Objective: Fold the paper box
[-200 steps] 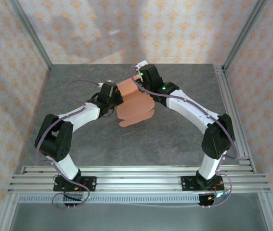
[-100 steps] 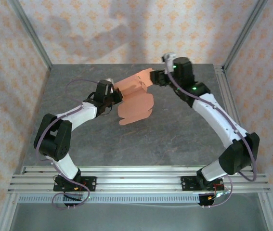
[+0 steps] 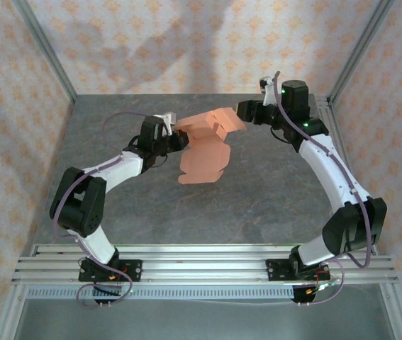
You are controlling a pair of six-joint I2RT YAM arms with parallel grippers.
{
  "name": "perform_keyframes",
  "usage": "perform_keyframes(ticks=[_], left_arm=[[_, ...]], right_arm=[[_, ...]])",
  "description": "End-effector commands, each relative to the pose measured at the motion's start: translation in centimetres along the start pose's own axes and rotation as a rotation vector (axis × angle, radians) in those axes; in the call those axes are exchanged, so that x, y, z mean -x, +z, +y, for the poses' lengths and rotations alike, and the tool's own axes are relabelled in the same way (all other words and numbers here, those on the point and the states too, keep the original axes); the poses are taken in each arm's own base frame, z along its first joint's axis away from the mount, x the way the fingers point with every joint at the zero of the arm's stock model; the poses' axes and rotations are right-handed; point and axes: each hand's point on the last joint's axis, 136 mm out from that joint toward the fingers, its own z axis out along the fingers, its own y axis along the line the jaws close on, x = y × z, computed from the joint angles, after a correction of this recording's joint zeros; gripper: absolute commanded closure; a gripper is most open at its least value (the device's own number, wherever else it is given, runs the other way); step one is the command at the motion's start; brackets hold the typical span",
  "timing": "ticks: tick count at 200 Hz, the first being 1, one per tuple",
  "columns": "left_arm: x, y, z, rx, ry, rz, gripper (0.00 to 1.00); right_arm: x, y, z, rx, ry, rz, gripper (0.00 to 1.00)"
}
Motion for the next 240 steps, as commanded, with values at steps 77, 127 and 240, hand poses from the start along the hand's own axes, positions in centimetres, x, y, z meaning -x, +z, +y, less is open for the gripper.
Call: perform_keyframes(ticks=[77, 127, 240], left_arm=[[0.9, -0.2, -1.1, 0.001, 0.012, -0.008, 1.00], [0.7, -0.4, -0.8, 0.033, -0.026, 0.000, 1.00], [0.1, -2.0, 4.0, 0.346, -0.270, 0.012, 1.00]], right_arm=[[-5.9, 2.3, 5.4, 0.104, -0.245, 0.193, 0.54], [-5.1, 2.6, 4.7, -0.017, -0.309, 0.166, 0.54], [0.4, -1.5, 5.3, -0.305, -0.481, -0.129, 0.33]])
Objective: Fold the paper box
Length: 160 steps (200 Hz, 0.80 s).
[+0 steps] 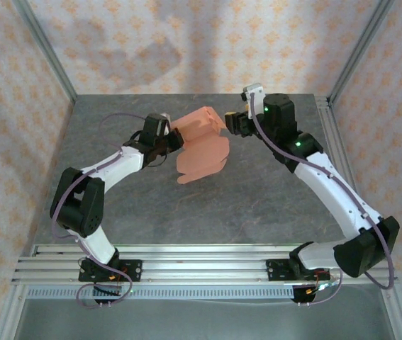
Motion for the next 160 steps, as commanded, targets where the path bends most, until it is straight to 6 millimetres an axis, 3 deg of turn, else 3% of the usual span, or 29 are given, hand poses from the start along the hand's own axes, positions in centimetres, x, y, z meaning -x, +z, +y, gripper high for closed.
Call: perform_keyframes(ticks=[1, 41, 96, 124, 160], left_arm=[[0.6, -0.9, 1.2, 0.103, -0.102, -0.016, 1.00], [0.6, -1.9, 2.3, 0.195, -0.166, -0.006, 1.00], [-0.2, -2.6, 3.3, 0.272, -0.186, 0.036, 1.00], [-0.1, -2.7, 3.3, 0.275, -0.192, 0.038, 1.00], [-0.1, -2.7, 3.1, 0.270, -0.194, 0.042, 1.00]], right_arm=[[0.6, 0.8, 0.7, -0.057, -0.096, -0.025, 0.33], [0.0, 5.1, 3.5, -0.077, -0.163, 0.038, 0.36], [-2.0, 11.7, 4.2, -0.089, -0.139, 0.135, 0.43], [-3.1, 13.6, 4.5, -0.082, -0.168, 0.170, 0.51], [-4.3, 14.9, 4.7, -0.073, -0.187, 0.196, 0.52]])
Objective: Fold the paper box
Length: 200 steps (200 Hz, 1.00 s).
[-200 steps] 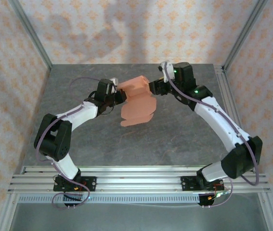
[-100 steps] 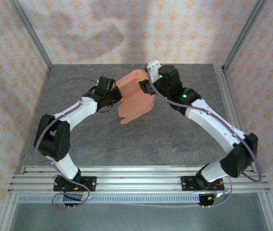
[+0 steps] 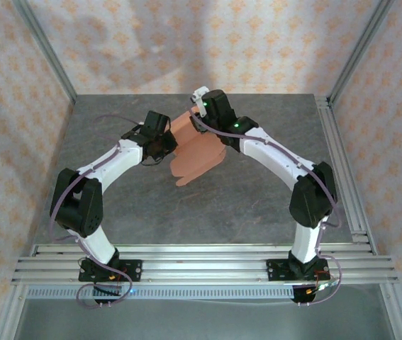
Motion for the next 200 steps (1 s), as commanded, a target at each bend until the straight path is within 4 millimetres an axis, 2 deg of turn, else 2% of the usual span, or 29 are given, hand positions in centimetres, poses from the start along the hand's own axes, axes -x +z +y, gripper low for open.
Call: perform_keyframes(ticks=[1, 30, 51, 122, 162, 180, 194, 200], left_arm=[[0.8, -0.7, -0.2, 0.013, -0.015, -0.025, 1.00], [0.7, -0.8, -0.3, 0.011, -0.014, -0.023, 1.00], [0.7, -0.9, -0.3, 0.009, -0.012, -0.023, 1.00], [0.6, -0.9, -0.1, 0.013, -0.004, -0.020, 1.00], [0.6, -0.9, -0.3, 0.009, -0.001, -0.017, 1.00], [0.5, -0.7, -0.2, 0.010, -0.003, -0.014, 1.00], [0.4, -0.6, -0.2, 0.012, -0.003, -0.012, 1.00], [0.4, -0.6, -0.1, 0.012, -0.003, -0.010, 1.00]], right_arm=[[0.3, 0.3, -0.4, -0.021, -0.025, 0.006, 0.52], [-0.4, 1.2, -0.6, -0.039, -0.057, 0.034, 0.50], [-0.7, 1.7, -0.9, -0.065, -0.077, 0.050, 0.53], [-0.7, 1.6, -2.2, -0.137, -0.173, 0.049, 0.81], [-0.7, 1.5, -1.9, -0.123, -0.183, 0.050, 0.96], [-0.8, 1.5, -1.7, -0.109, -0.172, 0.053, 0.95], [-1.0, 1.4, -1.1, -0.076, -0.164, 0.054, 0.81], [-1.0, 1.2, -0.8, -0.057, -0.159, 0.055, 0.78]])
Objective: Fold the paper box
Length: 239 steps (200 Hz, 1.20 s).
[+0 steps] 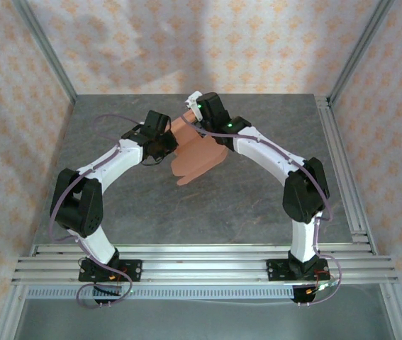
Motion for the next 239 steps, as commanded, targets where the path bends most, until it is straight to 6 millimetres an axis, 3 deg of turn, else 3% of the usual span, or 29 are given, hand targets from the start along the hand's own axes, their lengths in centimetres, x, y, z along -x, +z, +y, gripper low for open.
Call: perform_keyframes(ticks=[1, 26, 61, 98, 128, 150, 168, 215, 239], left_arm=[[0.4, -0.5, 0.0, 0.016, -0.004, -0.014, 1.00], [0.5, -0.4, 0.0, 0.016, -0.006, -0.015, 1.00], [0.6, -0.2, 0.4, 0.020, -0.012, -0.015, 1.00], [0.7, -0.2, 0.2, 0.006, 0.032, -0.009, 1.00], [0.6, 0.1, -0.6, -0.061, 0.115, -0.005, 1.00], [0.6, -0.1, -1.4, -0.146, 0.133, 0.003, 1.00], [0.6, -0.6, -2.5, -0.222, 0.146, -0.004, 1.00], [0.5, -1.4, -4.0, -0.311, 0.205, -0.016, 1.00], [0.6, -1.6, -4.6, -0.343, 0.210, -0.022, 1.00]], right_arm=[[0.5, -0.9, -0.4, 0.014, 0.029, -0.012, 0.78], [0.9, -2.1, 0.4, 0.086, 0.064, -0.039, 0.75], [1.7, -4.9, -0.7, 0.168, 0.189, -0.117, 0.72], [2.9, -9.5, -3.0, 0.279, 0.361, -0.255, 0.62], [3.2, -12.2, -7.0, 0.285, 0.548, -0.338, 0.59], [1.9, -12.3, -11.0, 0.224, 0.693, -0.354, 0.58], [0.1, -11.4, -12.7, 0.207, 0.729, -0.311, 0.57], [-2.4, -8.4, -10.5, 0.304, 0.659, -0.168, 0.58], [-2.5, -7.1, -9.1, 0.390, 0.650, -0.136, 0.71]])
